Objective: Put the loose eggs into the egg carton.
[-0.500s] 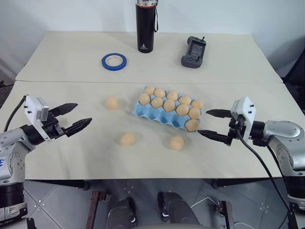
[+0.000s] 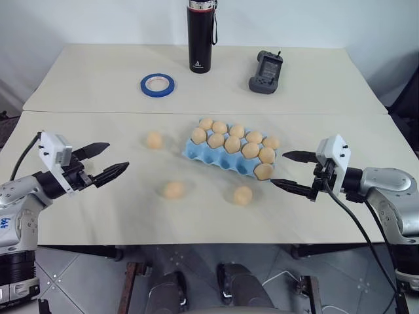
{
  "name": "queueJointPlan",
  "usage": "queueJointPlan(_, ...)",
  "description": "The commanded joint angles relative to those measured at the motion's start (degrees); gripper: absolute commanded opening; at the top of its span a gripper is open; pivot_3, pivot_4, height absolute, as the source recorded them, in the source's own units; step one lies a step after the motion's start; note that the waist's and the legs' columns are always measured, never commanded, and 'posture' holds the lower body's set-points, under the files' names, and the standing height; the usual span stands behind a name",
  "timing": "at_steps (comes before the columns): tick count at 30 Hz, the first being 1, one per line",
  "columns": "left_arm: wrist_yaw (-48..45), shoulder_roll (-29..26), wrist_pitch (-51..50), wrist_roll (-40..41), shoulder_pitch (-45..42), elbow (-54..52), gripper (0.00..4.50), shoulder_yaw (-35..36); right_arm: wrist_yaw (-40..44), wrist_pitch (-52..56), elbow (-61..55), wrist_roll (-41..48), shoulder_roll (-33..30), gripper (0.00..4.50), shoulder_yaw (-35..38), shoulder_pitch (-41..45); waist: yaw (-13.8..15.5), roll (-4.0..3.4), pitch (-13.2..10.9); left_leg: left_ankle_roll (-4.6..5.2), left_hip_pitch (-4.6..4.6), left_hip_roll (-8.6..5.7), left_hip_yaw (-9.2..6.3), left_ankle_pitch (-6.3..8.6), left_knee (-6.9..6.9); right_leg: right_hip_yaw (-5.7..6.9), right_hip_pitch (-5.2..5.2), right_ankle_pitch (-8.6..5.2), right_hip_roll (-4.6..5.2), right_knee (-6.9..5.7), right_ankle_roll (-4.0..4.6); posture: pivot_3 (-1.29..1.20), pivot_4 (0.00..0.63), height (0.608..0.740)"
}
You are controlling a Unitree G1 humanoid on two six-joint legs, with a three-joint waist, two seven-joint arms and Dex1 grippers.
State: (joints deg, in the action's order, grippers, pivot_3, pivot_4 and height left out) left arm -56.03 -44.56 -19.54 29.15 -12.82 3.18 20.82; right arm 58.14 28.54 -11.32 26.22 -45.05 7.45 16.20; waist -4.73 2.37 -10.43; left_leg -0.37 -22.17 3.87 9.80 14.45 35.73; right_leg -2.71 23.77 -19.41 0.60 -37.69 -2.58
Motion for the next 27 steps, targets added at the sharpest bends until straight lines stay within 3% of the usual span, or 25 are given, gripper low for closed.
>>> queueJointPlan(1,-4.3,-2.6,-3.8,3.1,0.4,-1.8,4.44,-0.2,-2.6,6.6,-10.3,5.0,-2.2,4.50,5.3,-5.3,0.1,0.00,0.0,-0.02,-0.01,0.01,-0.03,0.01,-0.02,0.02,0.01,-0.01,0.00,0.01,0.02,0.00,0.150,0.740)
queueJointPlan(7,-9.2,-1.6,1.9,2.3,0.1,0.9,4.44,-0.4,-7.6,12.1,-21.2,8.0,-1.4,4.50,6.7,-14.1,0.0,0.03,0.0,-0.07,-0.01,0.02,-0.14,0.07,0.00,0.11,-0.06,-0.09,0.01,0.02,0.07,0.00,0.150,0.740)
queueJointPlan(14,-16.6,1.5,8.6,4.3,-1.3,4.0,4.44,-0.4,-18.6,15.9,-25.5,7.5,5.2,4.50,2.6,-15.8,0.0,0.14,0.1,-0.17,0.00,0.02,-0.22,0.12,0.09,0.18,-0.09,-0.07,0.00,-0.08,0.10,0.00,0.150,0.740)
queueJointPlan(27,-25.0,3.1,13.6,5.7,-1.0,7.5,4.44,-0.7,-18.6,8.6,-14.5,0.5,9.9,4.50,-9.5,-11.0,-0.1,0.18,0.1,0.02,-0.03,0.02,-0.22,0.09,0.17,0.19,-0.09,-0.07,0.01,-0.08,0.10,0.00,0.150,0.740)
